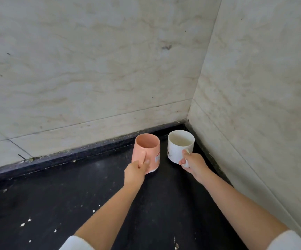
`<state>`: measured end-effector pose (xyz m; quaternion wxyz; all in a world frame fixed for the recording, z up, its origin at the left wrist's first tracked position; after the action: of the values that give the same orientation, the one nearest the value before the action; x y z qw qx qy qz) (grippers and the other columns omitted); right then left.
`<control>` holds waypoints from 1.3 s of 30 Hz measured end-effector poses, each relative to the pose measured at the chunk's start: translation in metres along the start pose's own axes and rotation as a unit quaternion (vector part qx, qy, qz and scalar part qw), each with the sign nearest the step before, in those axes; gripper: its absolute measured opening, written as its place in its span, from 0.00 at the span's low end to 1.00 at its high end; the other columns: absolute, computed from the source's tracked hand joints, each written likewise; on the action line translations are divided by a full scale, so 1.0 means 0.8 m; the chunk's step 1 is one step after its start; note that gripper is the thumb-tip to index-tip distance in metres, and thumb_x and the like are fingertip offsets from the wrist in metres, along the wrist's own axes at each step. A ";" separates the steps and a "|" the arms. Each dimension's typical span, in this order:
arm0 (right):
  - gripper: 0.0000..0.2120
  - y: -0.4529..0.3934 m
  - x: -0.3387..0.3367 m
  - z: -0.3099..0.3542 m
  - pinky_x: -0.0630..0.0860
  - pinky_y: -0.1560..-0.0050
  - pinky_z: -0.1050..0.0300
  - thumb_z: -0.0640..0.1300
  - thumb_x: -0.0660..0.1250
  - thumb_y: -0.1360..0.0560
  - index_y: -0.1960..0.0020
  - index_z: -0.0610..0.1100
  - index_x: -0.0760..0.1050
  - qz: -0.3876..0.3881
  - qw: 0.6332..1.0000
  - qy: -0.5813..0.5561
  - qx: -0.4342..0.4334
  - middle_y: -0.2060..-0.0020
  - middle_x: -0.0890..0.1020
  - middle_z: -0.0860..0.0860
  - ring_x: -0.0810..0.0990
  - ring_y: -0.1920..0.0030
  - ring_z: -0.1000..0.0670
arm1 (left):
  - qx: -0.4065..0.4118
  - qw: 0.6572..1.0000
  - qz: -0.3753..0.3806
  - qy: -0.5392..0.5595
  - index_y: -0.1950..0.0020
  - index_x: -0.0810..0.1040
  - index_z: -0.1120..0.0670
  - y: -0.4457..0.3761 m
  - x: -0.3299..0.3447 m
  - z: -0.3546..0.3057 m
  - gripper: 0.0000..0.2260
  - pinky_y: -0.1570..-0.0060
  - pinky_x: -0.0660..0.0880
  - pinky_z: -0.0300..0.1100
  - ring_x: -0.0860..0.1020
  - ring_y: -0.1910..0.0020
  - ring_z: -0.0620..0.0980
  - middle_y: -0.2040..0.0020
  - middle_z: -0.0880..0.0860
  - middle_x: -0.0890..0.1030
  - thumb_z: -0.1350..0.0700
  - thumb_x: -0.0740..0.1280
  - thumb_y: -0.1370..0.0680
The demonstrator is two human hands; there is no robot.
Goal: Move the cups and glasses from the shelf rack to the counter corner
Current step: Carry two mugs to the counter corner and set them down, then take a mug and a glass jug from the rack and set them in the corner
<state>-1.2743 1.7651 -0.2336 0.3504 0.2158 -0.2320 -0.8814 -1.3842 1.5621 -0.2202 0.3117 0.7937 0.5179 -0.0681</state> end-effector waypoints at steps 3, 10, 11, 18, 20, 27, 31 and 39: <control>0.25 -0.015 0.005 0.003 0.72 0.38 0.50 0.48 0.56 0.22 0.76 0.41 0.71 0.014 1.000 0.009 -0.007 0.52 0.79 0.40 0.76 0.47 0.43 | -0.011 1.000 0.002 0.007 0.61 0.75 0.61 -0.012 0.008 0.002 0.16 0.42 0.75 0.55 0.80 0.48 0.63 0.49 0.67 0.82 0.49 0.62 0.22; 0.18 -0.026 0.012 0.004 0.69 0.49 0.53 0.46 0.53 0.21 0.60 0.39 0.76 0.000 0.997 0.074 -0.017 0.56 0.75 0.43 0.72 0.53 0.46 | -0.036 0.999 0.018 0.008 0.49 0.76 0.64 -0.023 0.031 0.007 0.15 0.47 0.73 0.50 0.77 0.48 0.60 0.47 0.64 0.80 0.52 0.60 0.21; 0.18 -0.026 0.013 0.003 0.70 0.46 0.52 0.47 0.53 0.21 0.54 0.36 0.77 0.000 0.997 0.078 -0.012 0.55 0.75 0.44 0.73 0.52 0.46 | -0.036 0.999 0.022 0.001 0.48 0.76 0.64 -0.022 0.034 0.007 0.14 0.48 0.72 0.49 0.77 0.48 0.59 0.46 0.64 0.80 0.53 0.59 0.21; 0.18 0.008 -0.008 0.038 0.71 0.42 0.49 0.41 0.56 0.22 0.37 0.31 0.66 -0.076 0.972 0.208 -0.083 0.38 0.72 0.35 0.72 0.39 0.36 | -0.017 0.998 0.014 -0.065 0.36 0.68 0.59 0.005 0.015 0.000 0.17 0.46 0.72 0.45 0.76 0.44 0.55 0.39 0.58 0.76 0.51 0.58 0.21; 0.16 0.042 -0.007 0.065 0.70 0.41 0.48 0.36 0.59 0.25 0.39 0.30 0.69 -0.115 0.947 0.251 -0.167 0.39 0.72 0.35 0.72 0.39 0.37 | -0.010 0.995 0.000 -0.099 0.34 0.66 0.58 0.022 -0.008 0.002 0.18 0.44 0.71 0.44 0.75 0.40 0.55 0.36 0.57 0.75 0.51 0.59 0.21; 0.13 0.173 0.162 0.072 0.73 0.41 0.54 0.42 0.58 0.24 0.42 0.39 0.73 0.110 0.775 0.497 -0.375 0.41 0.76 0.44 0.73 0.41 0.45 | -0.039 0.968 -0.111 -0.223 0.39 0.73 0.61 0.118 -0.162 0.065 0.16 0.45 0.70 0.43 0.75 0.42 0.57 0.41 0.59 0.79 0.52 0.56 0.20; 0.15 0.280 0.267 0.055 0.72 0.41 0.49 0.41 0.55 0.24 0.39 0.40 0.70 0.225 0.658 0.561 -0.450 0.40 0.75 0.42 0.72 0.39 0.42 | -0.088 0.923 -0.192 -0.321 0.41 0.74 0.59 0.217 -0.270 0.121 0.14 0.46 0.72 0.45 0.75 0.41 0.58 0.40 0.58 0.77 0.54 0.56 0.20; 0.19 0.588 0.423 -0.057 0.70 0.42 0.48 0.37 0.55 0.25 0.35 0.41 0.67 0.359 0.436 0.582 -0.585 0.38 0.73 0.41 0.69 0.37 0.40 | -0.249 0.792 -0.346 -0.437 0.42 0.74 0.57 0.519 -0.432 0.264 0.13 0.44 0.71 0.48 0.73 0.39 0.58 0.41 0.57 0.77 0.56 0.56 0.22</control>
<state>-1.2298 1.2059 -0.0801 0.7301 0.3191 0.5413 -0.2686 -1.1364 1.0613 -0.0635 0.6475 0.3421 0.5655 -0.3793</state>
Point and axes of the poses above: each hand's wrist, its own y-axis away from the middle knuckle, its own x-axis out of the palm, z = x × y, the point moved 10 cm from there along -y, towards the middle knuckle
